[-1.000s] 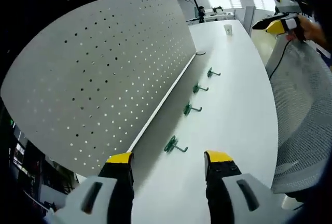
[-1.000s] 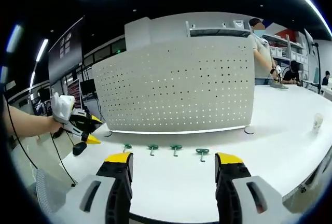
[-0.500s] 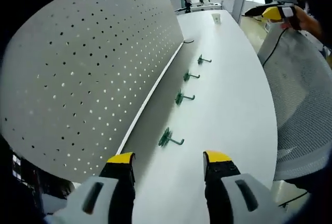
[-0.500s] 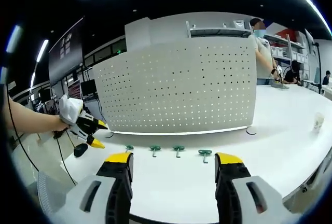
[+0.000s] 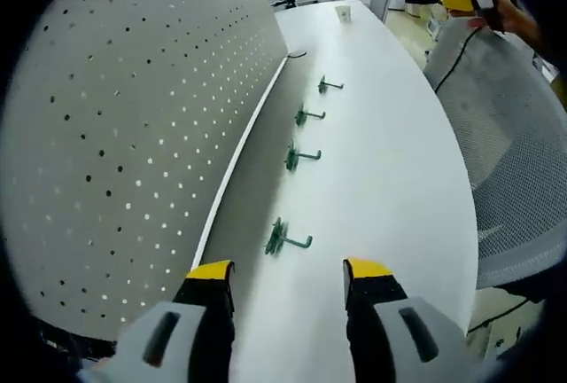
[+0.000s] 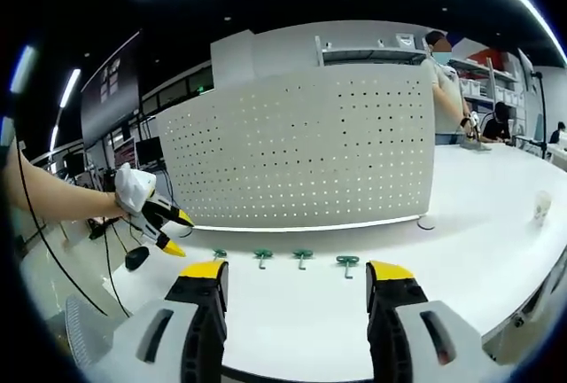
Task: Insert the hook assembly into the mounting plate slot until the hook locks in place.
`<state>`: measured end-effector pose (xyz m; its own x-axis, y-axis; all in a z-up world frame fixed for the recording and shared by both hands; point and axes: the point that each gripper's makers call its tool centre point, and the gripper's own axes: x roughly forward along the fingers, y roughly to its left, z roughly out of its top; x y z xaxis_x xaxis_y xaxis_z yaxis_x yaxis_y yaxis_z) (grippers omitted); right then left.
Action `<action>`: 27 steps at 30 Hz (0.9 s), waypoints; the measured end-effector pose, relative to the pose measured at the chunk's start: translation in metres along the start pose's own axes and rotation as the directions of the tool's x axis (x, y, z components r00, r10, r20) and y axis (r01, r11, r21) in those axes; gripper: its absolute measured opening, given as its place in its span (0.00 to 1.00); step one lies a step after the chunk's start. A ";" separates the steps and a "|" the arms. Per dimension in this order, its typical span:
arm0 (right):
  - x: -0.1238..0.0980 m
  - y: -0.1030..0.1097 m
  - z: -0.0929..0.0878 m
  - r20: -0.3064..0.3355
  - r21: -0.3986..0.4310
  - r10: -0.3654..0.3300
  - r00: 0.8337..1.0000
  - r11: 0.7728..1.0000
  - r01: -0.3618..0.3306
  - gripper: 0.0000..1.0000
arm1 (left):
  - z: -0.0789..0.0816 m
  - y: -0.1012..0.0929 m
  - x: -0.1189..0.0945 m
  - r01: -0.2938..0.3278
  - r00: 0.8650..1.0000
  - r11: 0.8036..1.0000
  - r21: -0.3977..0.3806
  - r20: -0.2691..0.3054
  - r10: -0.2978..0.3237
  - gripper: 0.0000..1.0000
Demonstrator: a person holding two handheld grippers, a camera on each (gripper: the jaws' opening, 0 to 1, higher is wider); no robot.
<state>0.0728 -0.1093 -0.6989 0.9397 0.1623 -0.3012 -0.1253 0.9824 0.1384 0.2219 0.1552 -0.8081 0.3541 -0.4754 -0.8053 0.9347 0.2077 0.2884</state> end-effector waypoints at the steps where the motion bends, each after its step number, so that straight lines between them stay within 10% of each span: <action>1: 0.000 0.000 0.000 -0.001 0.000 -0.002 1.000 1.000 0.002 0.60 | 0.000 0.000 0.002 0.010 1.000 1.000 0.012 -0.007 -0.010 0.51; 27: -0.015 -0.001 0.006 0.000 -0.002 -0.051 0.999 0.999 0.051 0.60 | -0.008 -0.005 0.036 0.205 0.974 0.962 0.179 -0.138 -0.182 0.50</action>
<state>0.0612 -0.1129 -0.6888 0.9448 0.1121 -0.3080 -0.0779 0.9896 0.1212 0.2295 0.1437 -0.8424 0.1704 -0.3829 -0.9079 0.9775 -0.0509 0.2049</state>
